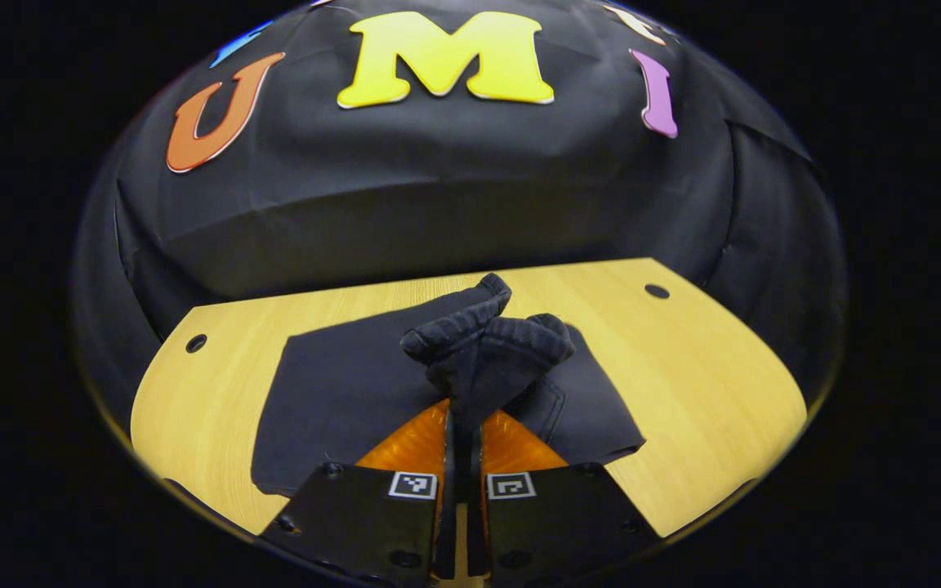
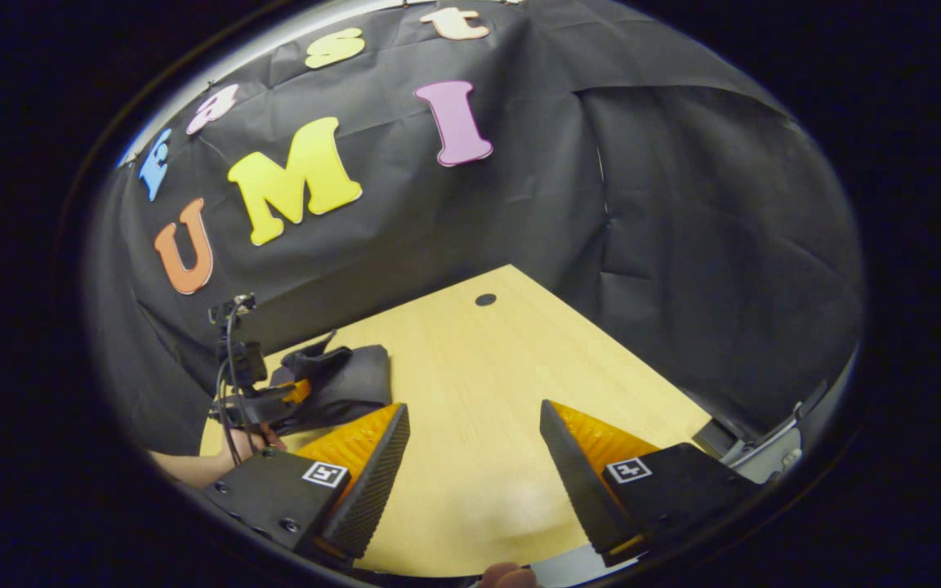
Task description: Grasp the waist and the cuffs of the jeans and fold them to make the two legs overlap; first hold the waist and fold one-third of the jeans toward the cuffs, then hold the cuffs and fold the remaining one-third in the same direction to finish folding.
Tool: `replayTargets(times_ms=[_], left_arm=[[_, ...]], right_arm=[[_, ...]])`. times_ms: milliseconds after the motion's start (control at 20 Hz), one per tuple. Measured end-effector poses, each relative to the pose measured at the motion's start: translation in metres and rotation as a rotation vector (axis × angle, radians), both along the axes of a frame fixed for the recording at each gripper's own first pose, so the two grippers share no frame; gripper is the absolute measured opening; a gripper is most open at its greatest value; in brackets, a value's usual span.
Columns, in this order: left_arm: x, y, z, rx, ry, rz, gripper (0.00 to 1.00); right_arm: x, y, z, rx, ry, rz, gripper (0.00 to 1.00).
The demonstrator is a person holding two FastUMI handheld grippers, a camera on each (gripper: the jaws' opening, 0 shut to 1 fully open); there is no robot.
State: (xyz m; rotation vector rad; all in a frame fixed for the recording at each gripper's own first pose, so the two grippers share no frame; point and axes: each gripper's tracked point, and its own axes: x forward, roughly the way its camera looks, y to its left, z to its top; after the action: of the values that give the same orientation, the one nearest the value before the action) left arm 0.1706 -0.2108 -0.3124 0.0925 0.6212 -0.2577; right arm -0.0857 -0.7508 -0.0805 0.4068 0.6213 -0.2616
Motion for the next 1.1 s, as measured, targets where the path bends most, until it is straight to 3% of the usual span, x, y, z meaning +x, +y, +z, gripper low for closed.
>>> replayTargets(times_ms=[100,150,200,300,350,400,450,500,550,700,850,900,950,1100], left_arm=[[-0.002,-0.004,-0.006,0.004,0.016,0.019,0.11],[0.000,-0.004,-0.004,0.009,0.012,0.031,0.16],[-0.003,-0.007,-0.002,-0.005,0.020,0.034,0.18],[-0.008,-0.004,-0.001,-0.016,0.029,0.072,0.58],[-0.011,-0.003,0.002,-0.035,0.036,0.085,0.78],[-0.016,-0.006,0.005,-0.065,0.047,0.089,0.78],[-0.022,-0.009,0.010,-0.095,0.057,0.092,0.92],[-0.030,-0.013,0.017,-0.129,0.063,0.085,0.86],[-0.037,-0.017,0.027,-0.162,0.060,0.075,0.89],[-0.063,-0.030,0.070,-0.286,0.027,0.046,0.90],[-0.076,-0.003,0.135,-0.276,-0.098,0.063,0.94],[-0.076,0.010,0.164,-0.271,-0.160,0.081,0.94],[-0.077,0.026,0.188,-0.257,-0.216,0.110,0.94],[-0.082,0.079,0.254,-0.211,-0.367,0.200,0.98]], right_arm=[[0.002,-0.004,-0.001,-0.007,0.008,0.007,0.98],[0.004,-0.005,0.001,-0.008,0.006,0.012,0.93],[0.005,-0.005,0.000,-0.010,0.005,0.020,0.98],[0.013,-0.001,0.000,-0.007,0.001,0.043,0.98],[0.017,0.001,0.001,-0.009,-0.005,0.052,0.94],[0.021,0.004,0.001,-0.002,-0.011,0.063,0.94],[0.025,0.009,0.002,0.006,-0.015,0.080,0.99],[0.030,0.015,0.003,0.004,-0.024,0.100,0.94],[0.033,0.020,0.008,0.001,-0.035,0.123,0.98],[0.051,0.045,0.023,-0.012,-0.082,0.213,0.98],[0.078,0.083,0.053,-0.042,-0.173,0.313,1.00],[0.087,0.094,0.067,-0.060,-0.213,0.337,0.94],[0.097,0.102,0.082,-0.086,-0.253,0.351,0.99],[0.115,0.134,0.124,-0.152,-0.377,0.385,0.98]])
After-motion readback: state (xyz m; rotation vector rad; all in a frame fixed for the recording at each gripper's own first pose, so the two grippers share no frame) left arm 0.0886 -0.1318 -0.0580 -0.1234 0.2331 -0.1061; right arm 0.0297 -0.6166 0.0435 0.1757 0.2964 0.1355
